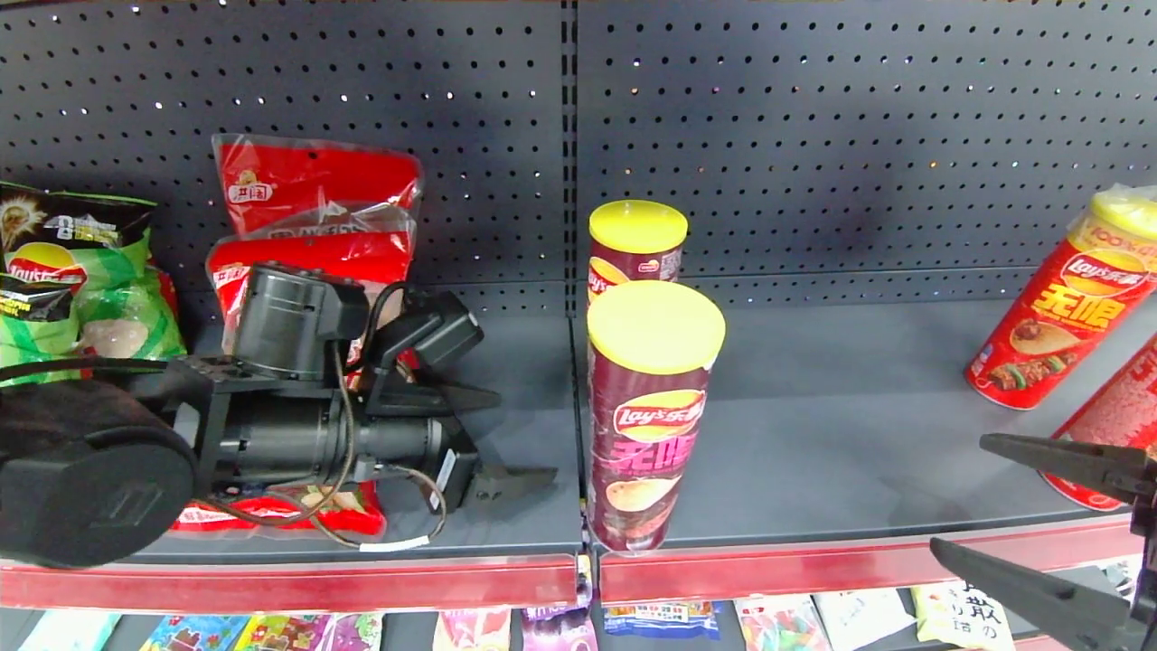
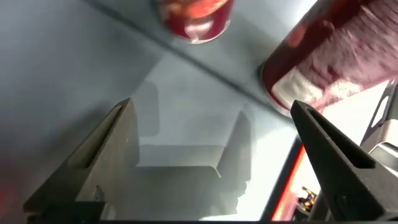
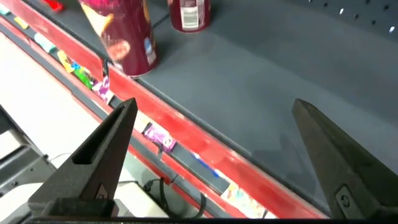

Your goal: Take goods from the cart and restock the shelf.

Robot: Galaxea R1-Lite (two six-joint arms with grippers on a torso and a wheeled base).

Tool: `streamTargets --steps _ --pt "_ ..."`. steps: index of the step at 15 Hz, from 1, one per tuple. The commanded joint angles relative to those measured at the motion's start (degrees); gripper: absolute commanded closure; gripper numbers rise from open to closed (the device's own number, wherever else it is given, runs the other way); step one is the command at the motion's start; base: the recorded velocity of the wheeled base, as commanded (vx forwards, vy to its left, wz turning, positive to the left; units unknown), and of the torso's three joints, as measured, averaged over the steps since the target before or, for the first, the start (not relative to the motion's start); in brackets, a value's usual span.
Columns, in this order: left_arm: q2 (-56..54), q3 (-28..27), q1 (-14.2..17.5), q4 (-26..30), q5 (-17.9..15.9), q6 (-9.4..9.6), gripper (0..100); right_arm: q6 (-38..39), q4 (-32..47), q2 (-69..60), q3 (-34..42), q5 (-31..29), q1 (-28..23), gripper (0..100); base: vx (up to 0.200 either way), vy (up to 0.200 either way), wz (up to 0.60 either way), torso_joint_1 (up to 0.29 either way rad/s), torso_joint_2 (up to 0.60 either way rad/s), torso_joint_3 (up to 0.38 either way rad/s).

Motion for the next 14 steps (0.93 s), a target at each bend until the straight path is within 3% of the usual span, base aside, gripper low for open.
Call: streamTargets --steps 1,3,4,5,8,10,11,12,14 --pt "-13.16 7.67 3.76 0.1 3.0 -0.97 0 -0.13 0.01 -3.95 3.81 -0.05 0.0 0 0.0 0.0 0.0 0.0 0.0 0.0" --pt "-22.04 13.56 4.91 0.1 7.84 -4.22 0 -0.13 0.36 -9.04 6.97 -0.23 -0.09 0 0.0 0.0 0.0 0.0 0.0 0.0" --pt "-30.04 18.22 4.91 0.62 12.23 -8.71 0 -0.04 2.12 -13.18 7.94 -1.55 -0.88 0 0.0 0.0 0.0 0.0 0.0 0.0" --pt "-35.14 20.86 4.91 1.94 15.57 -10.46 0 0.05 5.19 -16.52 8.03 -2.07 -2.11 0 0.0 0.0 0.0 0.0 0.0 0.0" --pt "-48.93 23.76 4.99 13.72 27.96 -12.49 0 0.4 21.89 -29.96 6.97 -2.25 -7.2 0 0.0 0.0 0.0 0.0 0.0 0.0" --pt "-57.72 23.05 5.96 24.62 33.24 -18.46 0 1.63 27.96 -34.18 5.57 -3.04 -12.92 0 0.0 0.0 0.0 0.0 0.0 0.0" --pt "-61.24 23.05 7.45 29.98 35.43 -19.78 0 2.51 28.4 -35.15 5.92 -3.3 -15.64 0 0.0 0.0 0.0 0.0 0.0 0.0" --pt "-64.67 23.58 9.48 34.99 37.37 -19.87 0 3.04 28.57 -36.11 6.71 -3.92 -18.81 0 0.0 0.0 0.0 0.0 0.0 0.0" --pt "-69.33 24.72 14.66 40.53 37.72 -19.96 0 3.12 28.75 -37.26 8.38 -4.27 -23.73 0 0.0 0.0 0.0 0.0 0.0 0.0"
